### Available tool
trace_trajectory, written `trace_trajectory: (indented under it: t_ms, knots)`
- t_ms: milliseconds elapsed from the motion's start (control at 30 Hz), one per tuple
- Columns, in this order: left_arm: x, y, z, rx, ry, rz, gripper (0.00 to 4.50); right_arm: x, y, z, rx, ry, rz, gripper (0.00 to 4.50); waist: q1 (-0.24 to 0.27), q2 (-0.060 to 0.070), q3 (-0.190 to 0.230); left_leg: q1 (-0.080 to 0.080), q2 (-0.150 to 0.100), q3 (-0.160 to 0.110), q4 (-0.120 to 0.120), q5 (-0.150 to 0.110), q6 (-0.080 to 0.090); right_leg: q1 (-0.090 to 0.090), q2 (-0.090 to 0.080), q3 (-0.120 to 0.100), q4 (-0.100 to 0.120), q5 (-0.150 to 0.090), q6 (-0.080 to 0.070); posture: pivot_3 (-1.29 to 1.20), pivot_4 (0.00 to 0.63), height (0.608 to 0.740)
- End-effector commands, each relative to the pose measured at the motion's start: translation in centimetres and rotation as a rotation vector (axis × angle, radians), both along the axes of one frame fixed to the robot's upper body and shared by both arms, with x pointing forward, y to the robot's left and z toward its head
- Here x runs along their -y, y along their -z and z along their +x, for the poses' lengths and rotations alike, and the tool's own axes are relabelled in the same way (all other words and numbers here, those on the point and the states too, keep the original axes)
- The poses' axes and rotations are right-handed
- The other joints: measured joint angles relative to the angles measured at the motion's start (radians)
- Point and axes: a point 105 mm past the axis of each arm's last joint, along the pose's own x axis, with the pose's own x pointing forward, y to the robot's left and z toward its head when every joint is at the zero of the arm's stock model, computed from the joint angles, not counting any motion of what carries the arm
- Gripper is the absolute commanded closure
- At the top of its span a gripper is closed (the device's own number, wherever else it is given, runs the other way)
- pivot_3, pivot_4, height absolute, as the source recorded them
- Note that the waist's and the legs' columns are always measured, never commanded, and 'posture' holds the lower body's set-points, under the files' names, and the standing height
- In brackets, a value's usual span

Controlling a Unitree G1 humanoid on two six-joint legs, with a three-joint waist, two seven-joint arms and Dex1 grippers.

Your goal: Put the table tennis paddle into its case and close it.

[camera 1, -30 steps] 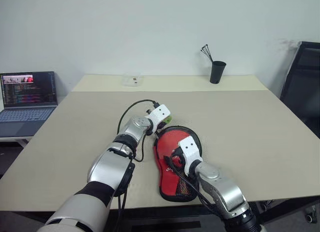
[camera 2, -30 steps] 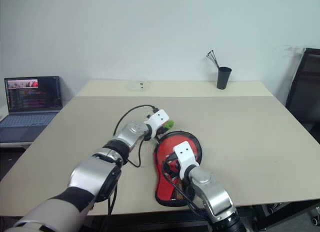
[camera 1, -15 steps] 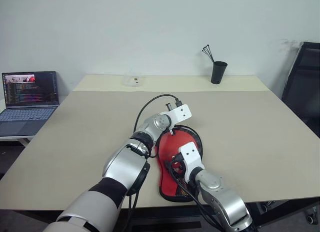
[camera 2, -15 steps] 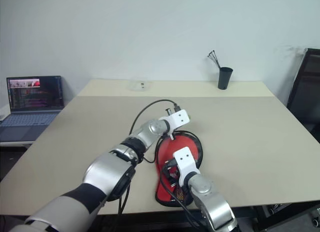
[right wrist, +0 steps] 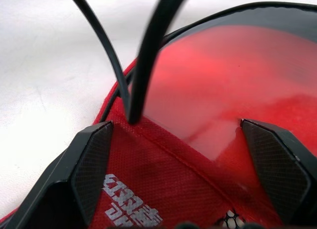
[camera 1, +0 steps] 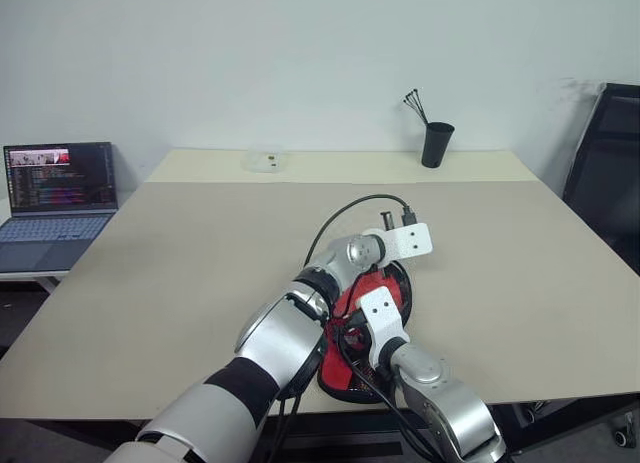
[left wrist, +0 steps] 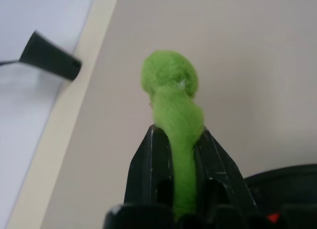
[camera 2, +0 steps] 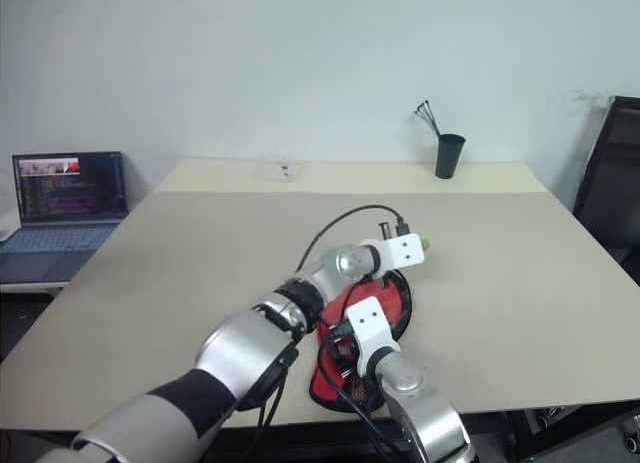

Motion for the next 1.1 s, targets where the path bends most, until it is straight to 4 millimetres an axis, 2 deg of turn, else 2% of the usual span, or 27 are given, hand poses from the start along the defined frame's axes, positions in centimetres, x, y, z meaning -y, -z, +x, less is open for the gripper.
trace_trajectory:
  t_ms: [33, 167, 333, 500, 633, 833, 967, 1100]
  knots:
    - [2.3, -1.8, -1.2, 0.045, 0.112, -0.030, 4.38, -0.2, 3.9, -1.1, -0.155, -0.023, -0.056, 0.00, 0.000, 0.000, 0.000, 0.000, 0.000, 0.000, 0.000, 0.000, 0.000, 0.000, 0.000, 0.000, 0.000, 0.000, 0.000, 0.00, 0.150, 0.740]
    - [1.8, -1.2, -1.2, -0.006, 0.110, -0.030, 4.38, -0.3, 3.9, -0.9, -0.151, -0.026, -0.055, 0.00, -0.001, 0.000, 0.000, 0.004, 0.000, 0.000, 0.000, 0.000, 0.000, 0.004, 0.000, 0.000, 0.000, 0.000, 0.000, 0.00, 0.150, 0.740]
    - [0.9, -1.3, -0.7, -0.057, 0.081, -0.061, 2.69, -0.4, 3.9, -0.5, -0.143, -0.034, -0.058, 0.00, -0.003, 0.000, 0.000, 0.014, 0.000, 0.000, -0.002, 0.000, 0.000, 0.013, 0.000, 0.000, -0.002, 0.000, 0.000, 0.00, 0.150, 0.740]
    - [-1.1, -1.2, 0.3, -0.104, 0.010, -0.064, 0.89, -0.2, 3.5, 0.3, -0.123, -0.043, -0.064, 0.00, -0.012, 0.000, -0.001, 0.016, 0.001, 0.001, -0.003, 0.000, 0.000, 0.013, 0.001, 0.002, -0.001, 0.000, 0.000, 0.00, 0.150, 0.740]
    - [-2.6, -1.9, 1.0, -0.146, -0.031, -0.130, 0.89, -0.2, 3.2, 1.1, -0.105, -0.056, -0.068, 0.00, -0.016, 0.000, -0.001, 0.017, 0.001, 0.001, -0.002, 0.000, 0.000, 0.013, 0.001, 0.002, 0.001, 0.000, 0.000, 0.00, 0.150, 0.740]
    - [-6.5, -3.6, 2.2, -0.212, -0.081, -0.296, 0.89, -0.2, 1.7, 1.7, -0.068, -0.085, -0.004, 0.00, -0.021, 0.000, -0.001, 0.017, 0.001, 0.001, -0.003, 0.000, 0.000, 0.013, 0.002, 0.002, 0.001, 0.000, 0.000, 0.00, 0.150, 0.740]
    - [-11.5, -3.4, 2.0, -0.387, -0.060, -0.506, 0.89, 0.2, -0.8, 1.4, -0.012, -0.146, 0.106, 0.00, -0.025, 0.000, -0.001, 0.016, 0.002, 0.001, -0.003, 0.000, 0.000, 0.012, 0.001, 0.002, 0.001, 0.000, 0.000, 0.00, 0.150, 0.740]
    - [-14.1, -2.8, 1.1, -0.471, -0.021, -0.604, 0.89, 0.6, -2.5, 0.8, 0.021, -0.216, 0.148, 0.00, -0.023, 0.001, 0.000, 0.014, 0.002, -0.001, -0.003, 0.000, 0.000, 0.011, 0.001, 0.001, 0.000, 0.000, 0.000, 0.00, 0.150, 0.740]
